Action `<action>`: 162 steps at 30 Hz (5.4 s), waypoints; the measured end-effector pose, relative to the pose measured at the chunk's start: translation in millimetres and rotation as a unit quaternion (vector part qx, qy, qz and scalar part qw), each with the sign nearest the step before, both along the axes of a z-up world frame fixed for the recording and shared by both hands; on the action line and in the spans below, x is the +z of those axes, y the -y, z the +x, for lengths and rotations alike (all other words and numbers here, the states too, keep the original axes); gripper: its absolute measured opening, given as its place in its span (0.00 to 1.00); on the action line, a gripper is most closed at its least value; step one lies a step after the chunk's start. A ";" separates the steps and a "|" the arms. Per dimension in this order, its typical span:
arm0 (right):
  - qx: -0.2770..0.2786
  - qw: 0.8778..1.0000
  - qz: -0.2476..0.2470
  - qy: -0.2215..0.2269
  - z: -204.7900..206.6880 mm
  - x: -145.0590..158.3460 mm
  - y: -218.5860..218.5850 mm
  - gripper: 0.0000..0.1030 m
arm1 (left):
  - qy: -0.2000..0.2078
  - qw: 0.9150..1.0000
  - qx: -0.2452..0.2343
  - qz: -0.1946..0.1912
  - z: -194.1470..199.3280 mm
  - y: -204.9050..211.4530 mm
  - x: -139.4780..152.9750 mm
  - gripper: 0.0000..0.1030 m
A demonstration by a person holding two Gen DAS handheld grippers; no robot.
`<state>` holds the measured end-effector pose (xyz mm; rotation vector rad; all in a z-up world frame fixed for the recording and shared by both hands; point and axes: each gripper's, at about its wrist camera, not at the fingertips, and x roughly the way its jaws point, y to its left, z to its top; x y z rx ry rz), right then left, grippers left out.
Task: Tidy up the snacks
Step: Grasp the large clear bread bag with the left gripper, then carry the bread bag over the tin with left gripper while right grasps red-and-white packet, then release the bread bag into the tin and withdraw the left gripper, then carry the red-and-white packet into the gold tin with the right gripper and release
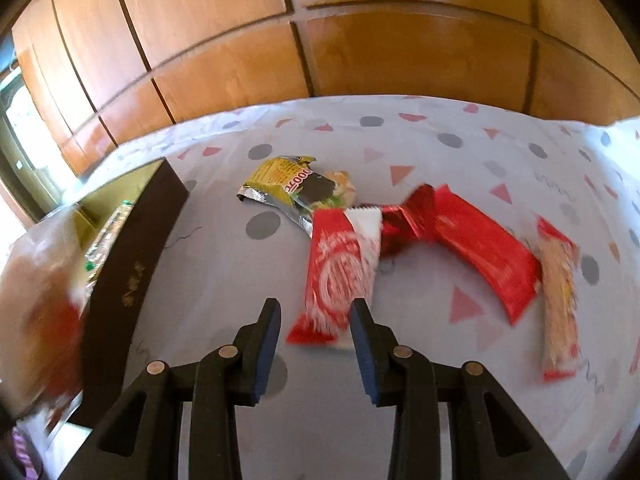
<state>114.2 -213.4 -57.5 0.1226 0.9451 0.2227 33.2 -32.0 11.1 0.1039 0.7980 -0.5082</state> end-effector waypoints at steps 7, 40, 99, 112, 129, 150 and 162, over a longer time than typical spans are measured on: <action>0.008 0.998 -0.057 0.005 16.6 0.6 -15.5 0.31 | -0.010 0.998 0.045 -0.039 -16.1 -34.6 5.8 0.70; 0.016 0.995 -0.099 0.008 -11.0 -16.8 -27.1 0.30 | -0.038 0.959 0.265 -0.096 -30.3 -169.3 -4.8 0.70; 0.020 0.995 -0.076 0.061 -31.7 -24.7 -15.1 0.32 | 0.010 0.945 0.327 0.007 -12.2 -131.6 -7.8 0.83; 0.016 0.995 -0.081 0.062 -32.7 -24.2 -15.7 0.32 | 0.002 0.946 0.325 0.012 -23.3 -128.8 -16.1 0.84; -0.003 0.998 -0.064 0.022 -32.0 -13.7 -11.9 0.30 | -0.007 0.928 0.373 0.012 -35.8 -171.3 -27.7 0.84; 0.177 0.983 0.016 0.049 -11.2 66.7 -167.0 0.31 | -0.009 0.933 0.360 0.004 -36.2 -168.6 -32.0 0.84; 0.163 0.986 -0.006 0.031 21.5 48.0 -196.3 0.33 | -0.011 0.937 0.348 0.008 -32.5 -164.1 -34.2 0.84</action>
